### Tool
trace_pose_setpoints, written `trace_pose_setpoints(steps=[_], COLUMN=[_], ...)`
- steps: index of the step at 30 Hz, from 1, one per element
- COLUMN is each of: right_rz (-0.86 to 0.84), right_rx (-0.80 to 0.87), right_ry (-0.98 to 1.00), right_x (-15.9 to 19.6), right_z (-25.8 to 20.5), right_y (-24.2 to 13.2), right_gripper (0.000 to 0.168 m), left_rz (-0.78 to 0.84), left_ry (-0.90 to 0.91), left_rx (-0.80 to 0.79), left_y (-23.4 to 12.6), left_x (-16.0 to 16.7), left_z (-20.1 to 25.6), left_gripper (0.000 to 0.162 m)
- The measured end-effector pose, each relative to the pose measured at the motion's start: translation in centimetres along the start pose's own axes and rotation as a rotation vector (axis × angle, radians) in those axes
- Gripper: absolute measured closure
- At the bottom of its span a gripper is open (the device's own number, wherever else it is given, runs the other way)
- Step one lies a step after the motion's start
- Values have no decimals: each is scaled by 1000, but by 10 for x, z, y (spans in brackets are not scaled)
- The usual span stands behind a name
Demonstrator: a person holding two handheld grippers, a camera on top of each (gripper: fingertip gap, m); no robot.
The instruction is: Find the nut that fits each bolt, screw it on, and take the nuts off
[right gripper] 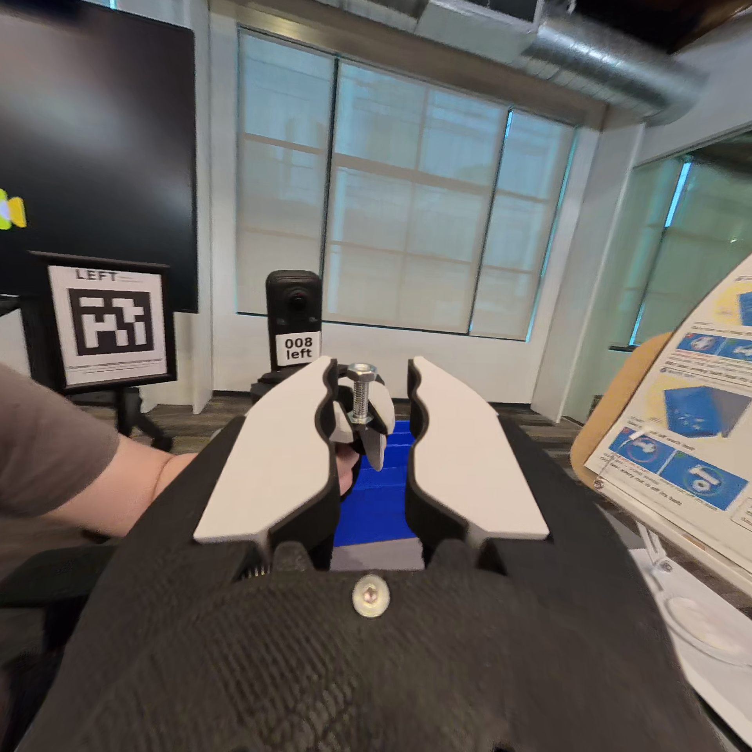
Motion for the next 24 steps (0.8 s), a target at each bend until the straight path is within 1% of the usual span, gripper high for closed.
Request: trace_pose_setpoints(steps=[3, 10, 13, 15, 17, 18, 20, 22, 24], right_rz=[13, -17, -36, -45, -54, -56, -63, -60, -49], right_rx=[69, 127, 109, 98, 87, 73, 43, 3, -84], right_ry=[13, 72, 97, 105, 112, 112, 109, 93, 95], right_x=[0, 5, 8, 9, 10, 10, 9, 6, 3], right_z=[-1, -1, -1, -2, -2, -2, -4, -6, -11], right_y=[2, 7, 10, 11, 11, 11, 10, 9, 10], right_gripper=[135, 136, 137, 145, 147, 153, 153, 154, 153], left_rz=[-6, -25, -27, -29, -28, -28, -25, -11, 6], left_ry=[1, 31, 57, 66, 72, 74, 77, 79, 78], left_rx=[-33, -75, -86, -84, -82, -77, -66, -29, 38], left_y=[0, 1, 1, 2, 2, 2, 1, 0, -1], left_x=[2, 4, 5, 5, 4, 4, 4, 2, -1], left_z=[-4, -6, -5, -4, -3, -2, -1, 2, 8], left_gripper=[147, 147, 148, 148, 148, 148, 148, 147, 148])
Point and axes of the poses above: each gripper's, where its closed fingertips meet, y out along the fingers, x out of its underside, z = x × y across the jaws, the point moved 6 cm from there along -y, back along the fingers, and after that the axes turned 5 degrees about -x, right-handed, at the moved point
